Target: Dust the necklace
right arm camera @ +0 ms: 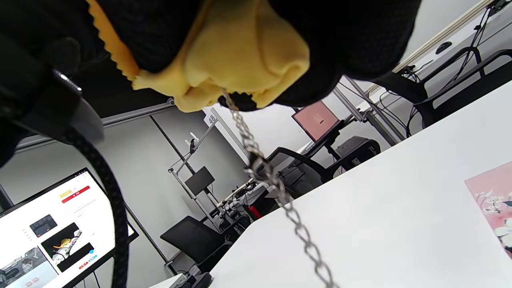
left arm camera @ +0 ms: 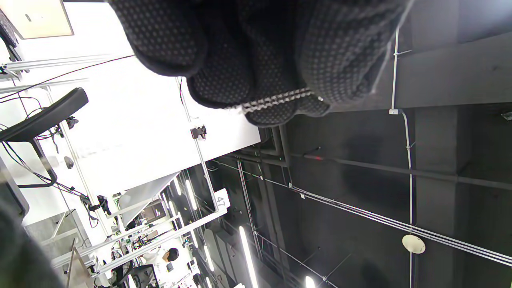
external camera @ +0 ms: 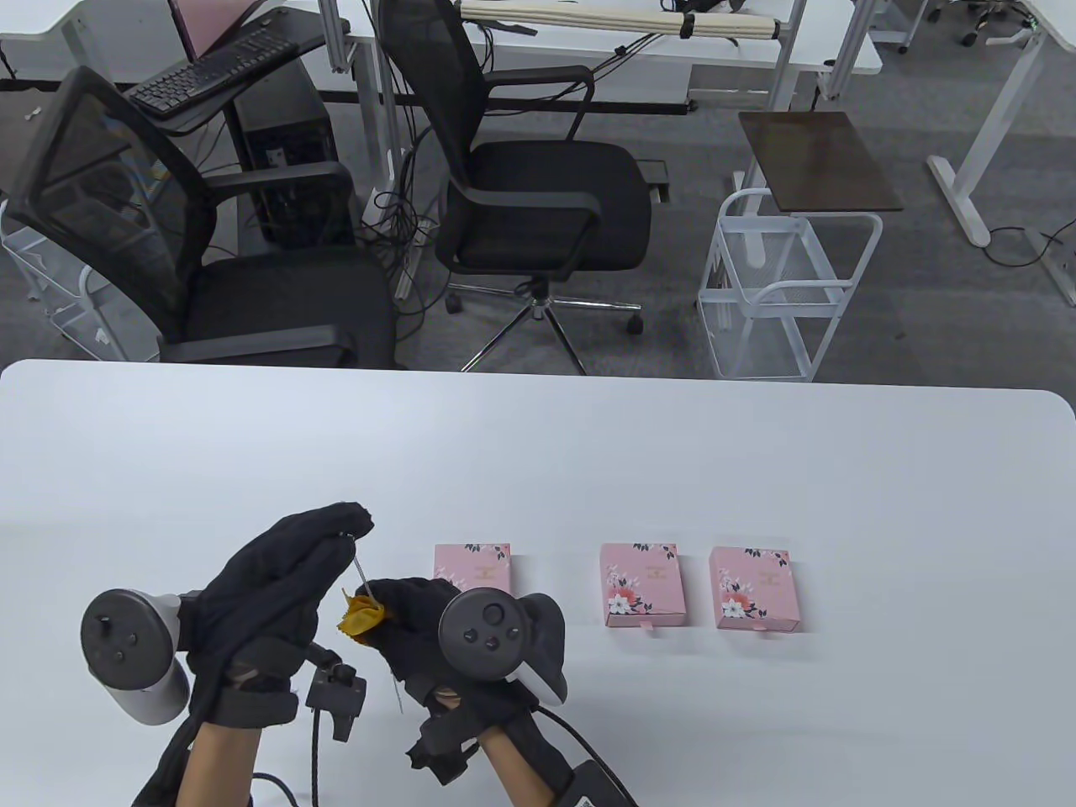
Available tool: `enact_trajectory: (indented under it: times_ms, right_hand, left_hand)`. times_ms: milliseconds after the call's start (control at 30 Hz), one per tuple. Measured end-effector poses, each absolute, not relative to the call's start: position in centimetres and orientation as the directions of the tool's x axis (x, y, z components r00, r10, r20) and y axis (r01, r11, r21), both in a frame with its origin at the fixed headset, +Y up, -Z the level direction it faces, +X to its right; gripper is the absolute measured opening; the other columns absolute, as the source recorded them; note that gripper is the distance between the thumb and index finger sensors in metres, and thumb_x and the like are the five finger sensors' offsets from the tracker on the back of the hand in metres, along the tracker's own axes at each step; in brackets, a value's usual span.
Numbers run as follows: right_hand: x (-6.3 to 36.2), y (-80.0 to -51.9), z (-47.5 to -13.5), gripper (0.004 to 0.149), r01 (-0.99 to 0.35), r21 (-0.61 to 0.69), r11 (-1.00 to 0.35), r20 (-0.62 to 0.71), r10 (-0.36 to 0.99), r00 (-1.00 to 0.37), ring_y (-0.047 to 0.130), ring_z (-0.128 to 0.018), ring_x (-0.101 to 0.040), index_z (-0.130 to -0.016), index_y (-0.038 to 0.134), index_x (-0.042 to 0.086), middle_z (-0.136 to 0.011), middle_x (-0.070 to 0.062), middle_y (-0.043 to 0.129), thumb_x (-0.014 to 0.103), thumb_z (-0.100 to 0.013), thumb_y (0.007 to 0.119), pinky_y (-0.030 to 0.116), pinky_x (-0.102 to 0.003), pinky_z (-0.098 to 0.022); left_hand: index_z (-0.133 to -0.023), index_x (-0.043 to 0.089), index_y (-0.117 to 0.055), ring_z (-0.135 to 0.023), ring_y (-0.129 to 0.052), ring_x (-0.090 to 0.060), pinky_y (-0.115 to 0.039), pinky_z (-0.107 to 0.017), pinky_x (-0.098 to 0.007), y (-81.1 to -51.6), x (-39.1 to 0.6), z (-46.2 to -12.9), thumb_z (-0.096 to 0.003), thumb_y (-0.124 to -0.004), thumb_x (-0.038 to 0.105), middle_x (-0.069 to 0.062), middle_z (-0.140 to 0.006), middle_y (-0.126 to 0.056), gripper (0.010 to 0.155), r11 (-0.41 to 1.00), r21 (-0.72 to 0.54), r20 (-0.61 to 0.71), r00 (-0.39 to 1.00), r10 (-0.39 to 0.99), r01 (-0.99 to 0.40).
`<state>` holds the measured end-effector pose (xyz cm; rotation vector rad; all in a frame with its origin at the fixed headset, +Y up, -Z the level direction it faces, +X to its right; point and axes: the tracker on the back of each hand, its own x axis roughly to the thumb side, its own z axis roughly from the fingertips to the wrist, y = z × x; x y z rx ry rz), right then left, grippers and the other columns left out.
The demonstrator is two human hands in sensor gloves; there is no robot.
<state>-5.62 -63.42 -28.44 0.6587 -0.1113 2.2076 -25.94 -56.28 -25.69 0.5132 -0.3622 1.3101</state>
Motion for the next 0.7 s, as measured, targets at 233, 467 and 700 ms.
enact_trajectory:
  times_ms: [233, 467, 700]
  right_hand:
    - [-5.79, -63.35, -28.43, 0.036, -0.710, 0.161, -0.686, 0.508, 0.674, -0.536, 0.086, -0.069, -0.043, -0.096, 0.078, 0.014, -0.088, -0.018, 0.086, 0.026, -0.062, 0.080, 0.071, -0.057, -0.059]
    - [-5.85, -63.77, -28.50, 0.036, -0.710, 0.161, -0.686, 0.493, 0.679, -0.544, 0.089, -0.064, -0.039, -0.092, 0.081, 0.015, -0.081, -0.016, 0.090, 0.033, -0.061, 0.082, 0.074, -0.055, -0.057]
    - [-6.12, -64.04, -28.60, 0.036, -0.688, 0.199, -0.698, 0.489, 0.679, -0.547, 0.088, -0.067, -0.041, -0.096, 0.079, 0.014, -0.086, -0.017, 0.088, 0.028, -0.063, 0.078, 0.073, -0.056, -0.058]
  left_hand:
    - [-0.085, 0.032, -0.093, -0.078, -0.094, -0.022, -0.082, -0.057, -0.043, -56.24, -25.96, -25.71, -0.0522, -0.090, 0.043, 0.002, -0.085, -0.102, 0.035, 0.171, 0.157, 0.528, 0.229, 0.818, -0.973]
    - [-0.085, 0.033, -0.093, -0.078, -0.094, -0.022, -0.082, -0.057, -0.043, -56.17, -26.14, -25.71, -0.0523, -0.090, 0.043, 0.002, -0.085, -0.102, 0.035, 0.164, 0.158, 0.529, 0.224, 0.819, -0.974]
    - [-0.085, 0.032, -0.093, -0.077, -0.094, -0.022, -0.082, -0.057, -0.043, -56.09, -26.31, -25.65, -0.0521, -0.090, 0.043, 0.002, -0.085, -0.102, 0.035, 0.157, 0.163, 0.531, 0.221, 0.818, -0.974]
